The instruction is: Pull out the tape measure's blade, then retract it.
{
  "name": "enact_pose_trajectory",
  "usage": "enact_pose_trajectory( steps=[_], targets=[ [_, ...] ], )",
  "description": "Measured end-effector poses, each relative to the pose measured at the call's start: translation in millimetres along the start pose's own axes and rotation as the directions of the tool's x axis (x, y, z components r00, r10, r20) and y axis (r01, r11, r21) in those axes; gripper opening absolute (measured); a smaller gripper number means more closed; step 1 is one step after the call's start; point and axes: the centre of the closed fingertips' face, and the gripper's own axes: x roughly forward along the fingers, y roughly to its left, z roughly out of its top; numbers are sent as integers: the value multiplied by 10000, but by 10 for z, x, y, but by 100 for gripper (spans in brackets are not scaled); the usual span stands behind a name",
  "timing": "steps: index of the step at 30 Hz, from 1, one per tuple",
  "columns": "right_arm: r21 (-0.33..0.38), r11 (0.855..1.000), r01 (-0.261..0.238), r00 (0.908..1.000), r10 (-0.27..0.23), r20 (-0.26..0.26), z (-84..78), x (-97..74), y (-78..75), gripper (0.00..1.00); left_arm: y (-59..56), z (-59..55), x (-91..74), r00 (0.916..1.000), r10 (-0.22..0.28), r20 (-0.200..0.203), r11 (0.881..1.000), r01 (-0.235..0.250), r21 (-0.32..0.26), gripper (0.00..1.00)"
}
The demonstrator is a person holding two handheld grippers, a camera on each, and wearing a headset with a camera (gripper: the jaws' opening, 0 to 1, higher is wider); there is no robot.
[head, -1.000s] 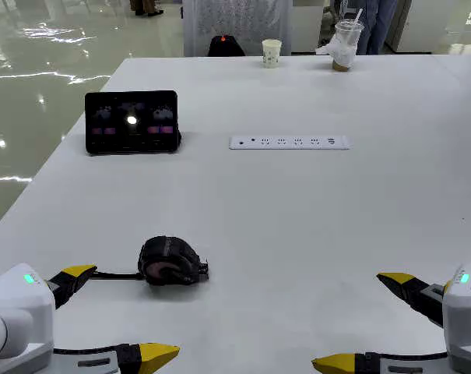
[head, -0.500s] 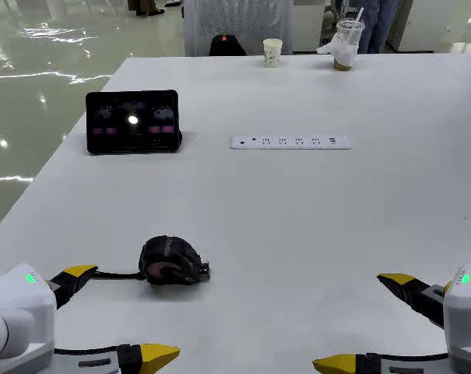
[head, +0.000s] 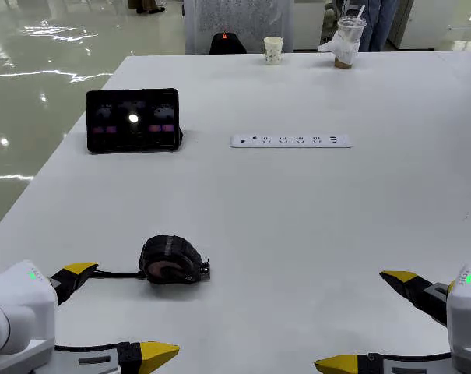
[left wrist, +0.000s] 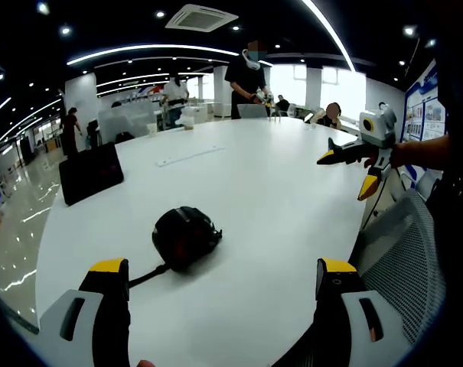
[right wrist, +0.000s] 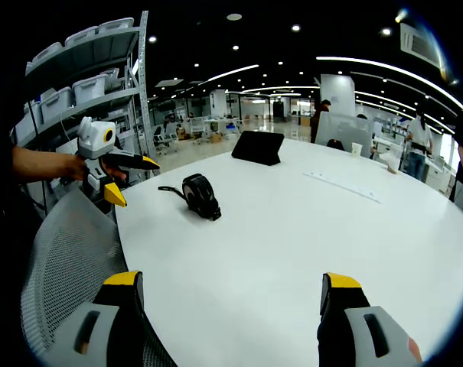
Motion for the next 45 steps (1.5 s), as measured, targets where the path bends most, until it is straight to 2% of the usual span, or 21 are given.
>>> enact_pose_trajectory(
  steps=[19,37,45],
  targets=[
    [-260,9991,-344,9986,333,-417,7,92,-46,94,92,16,77,9996,-122,-246,9997,128,215,99],
    [-739,9928,-944,9926,882,-829,33,304,-117,91,218,27,185,9974,-373,-617,9977,406,539,99],
    [-1065,9858,-1298,9877,1192,-1010,48,420,-181,90,261,24,269,9948,-544,-866,9950,613,792,99]
  ],
)
